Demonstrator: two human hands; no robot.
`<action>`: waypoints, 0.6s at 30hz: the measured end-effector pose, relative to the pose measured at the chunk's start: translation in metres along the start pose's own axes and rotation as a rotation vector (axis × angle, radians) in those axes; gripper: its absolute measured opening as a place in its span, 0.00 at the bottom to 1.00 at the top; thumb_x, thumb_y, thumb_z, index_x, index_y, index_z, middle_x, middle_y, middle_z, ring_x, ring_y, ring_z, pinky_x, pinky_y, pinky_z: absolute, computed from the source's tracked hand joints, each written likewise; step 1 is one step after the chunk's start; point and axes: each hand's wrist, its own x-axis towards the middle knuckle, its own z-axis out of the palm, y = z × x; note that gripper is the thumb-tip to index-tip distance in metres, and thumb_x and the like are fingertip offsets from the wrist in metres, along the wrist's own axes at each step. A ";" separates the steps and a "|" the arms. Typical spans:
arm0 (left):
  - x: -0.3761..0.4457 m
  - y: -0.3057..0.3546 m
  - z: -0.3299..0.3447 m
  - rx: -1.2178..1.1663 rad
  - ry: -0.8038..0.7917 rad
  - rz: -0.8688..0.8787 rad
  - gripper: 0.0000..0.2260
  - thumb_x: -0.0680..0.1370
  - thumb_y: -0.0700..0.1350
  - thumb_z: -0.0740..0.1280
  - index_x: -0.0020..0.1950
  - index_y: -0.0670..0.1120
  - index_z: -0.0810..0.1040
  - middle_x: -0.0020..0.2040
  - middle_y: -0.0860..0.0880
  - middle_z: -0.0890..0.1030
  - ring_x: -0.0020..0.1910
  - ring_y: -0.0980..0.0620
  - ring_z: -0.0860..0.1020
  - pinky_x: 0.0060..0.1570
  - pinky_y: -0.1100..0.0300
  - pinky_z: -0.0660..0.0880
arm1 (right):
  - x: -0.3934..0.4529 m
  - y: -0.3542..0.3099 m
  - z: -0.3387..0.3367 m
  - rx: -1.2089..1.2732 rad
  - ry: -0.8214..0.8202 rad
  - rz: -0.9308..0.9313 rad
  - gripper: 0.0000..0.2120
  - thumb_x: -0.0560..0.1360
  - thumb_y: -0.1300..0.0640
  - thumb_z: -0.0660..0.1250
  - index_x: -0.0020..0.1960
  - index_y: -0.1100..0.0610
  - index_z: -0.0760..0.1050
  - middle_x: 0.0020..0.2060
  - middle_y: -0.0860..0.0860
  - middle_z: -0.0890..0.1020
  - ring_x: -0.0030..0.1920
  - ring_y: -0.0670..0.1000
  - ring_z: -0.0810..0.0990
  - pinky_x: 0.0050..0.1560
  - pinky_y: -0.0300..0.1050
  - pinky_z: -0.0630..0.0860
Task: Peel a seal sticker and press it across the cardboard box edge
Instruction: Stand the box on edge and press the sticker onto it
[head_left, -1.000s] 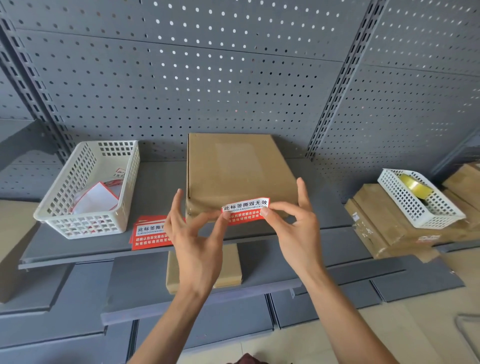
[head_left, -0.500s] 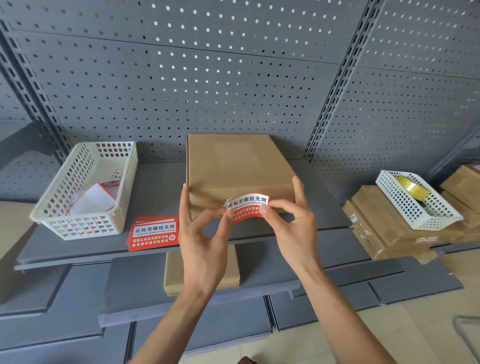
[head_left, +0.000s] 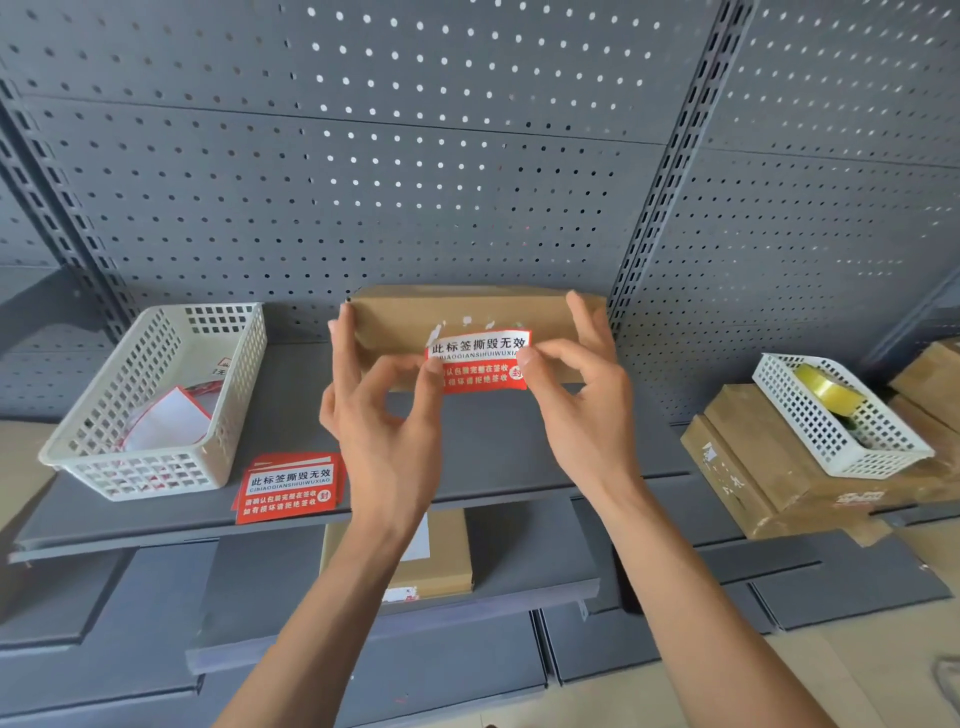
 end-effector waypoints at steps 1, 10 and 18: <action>0.004 0.004 0.003 0.010 0.010 0.003 0.07 0.79 0.52 0.68 0.40 0.57 0.79 0.82 0.53 0.60 0.80 0.57 0.58 0.77 0.42 0.56 | 0.004 -0.002 0.000 -0.004 0.000 -0.009 0.08 0.79 0.53 0.69 0.42 0.53 0.83 0.79 0.45 0.64 0.81 0.44 0.50 0.74 0.36 0.52; 0.037 0.016 0.028 0.133 0.104 -0.010 0.15 0.82 0.53 0.63 0.36 0.53 0.71 0.80 0.55 0.63 0.79 0.61 0.58 0.70 0.54 0.50 | 0.040 -0.008 0.001 -0.078 0.010 -0.096 0.15 0.79 0.51 0.66 0.35 0.54 0.76 0.78 0.49 0.65 0.82 0.50 0.50 0.77 0.63 0.57; 0.051 0.025 0.035 0.250 0.183 -0.010 0.17 0.80 0.54 0.66 0.33 0.52 0.69 0.74 0.55 0.68 0.75 0.50 0.62 0.71 0.43 0.54 | 0.055 -0.010 0.007 -0.120 0.081 -0.195 0.13 0.77 0.49 0.64 0.35 0.50 0.74 0.75 0.53 0.72 0.81 0.58 0.55 0.71 0.68 0.63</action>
